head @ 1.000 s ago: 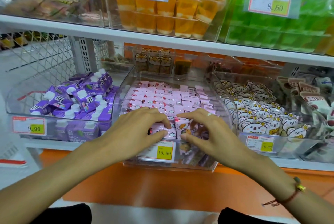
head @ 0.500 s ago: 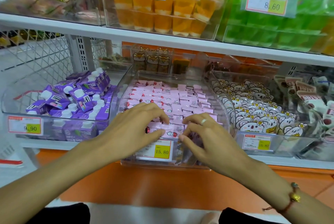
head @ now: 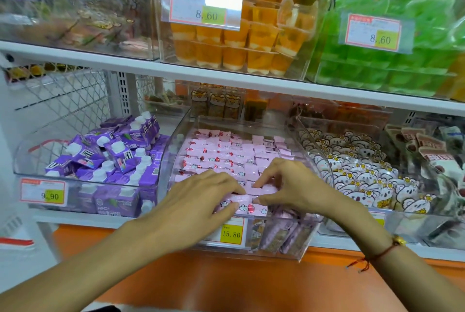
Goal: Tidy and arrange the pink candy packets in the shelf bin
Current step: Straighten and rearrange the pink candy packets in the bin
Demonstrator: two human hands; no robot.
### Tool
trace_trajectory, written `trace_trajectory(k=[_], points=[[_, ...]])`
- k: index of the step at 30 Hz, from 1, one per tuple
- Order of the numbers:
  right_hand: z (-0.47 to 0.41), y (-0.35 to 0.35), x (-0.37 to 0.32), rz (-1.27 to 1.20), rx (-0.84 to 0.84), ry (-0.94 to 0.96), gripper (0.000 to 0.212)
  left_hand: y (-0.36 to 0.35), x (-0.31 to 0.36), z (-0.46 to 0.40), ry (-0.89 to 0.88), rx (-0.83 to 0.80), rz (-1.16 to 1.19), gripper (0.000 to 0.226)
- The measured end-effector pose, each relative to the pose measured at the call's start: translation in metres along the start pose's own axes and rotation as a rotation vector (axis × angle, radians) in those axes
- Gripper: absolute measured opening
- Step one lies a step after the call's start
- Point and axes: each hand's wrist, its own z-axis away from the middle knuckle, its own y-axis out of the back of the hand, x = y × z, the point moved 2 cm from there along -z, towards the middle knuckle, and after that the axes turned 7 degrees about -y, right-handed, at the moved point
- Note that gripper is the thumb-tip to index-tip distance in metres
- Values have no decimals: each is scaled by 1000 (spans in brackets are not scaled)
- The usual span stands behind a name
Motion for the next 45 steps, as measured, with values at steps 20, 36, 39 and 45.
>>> trace_trajectory(k=[20, 36, 39, 45], points=[[34, 19, -10, -385, 909, 236, 8, 1, -1, -1, 99, 37, 139, 28], [33, 7, -13, -1372, 269, -359, 31, 24, 11, -6, 348, 538, 1071, 15], [36, 10, -17, -1126, 257, -240, 40, 21, 9, -8, 568, 527, 1400, 28], [44, 5, -34, -931, 231, 61, 42, 17, 9, -10, 636, 472, 1314, 45]])
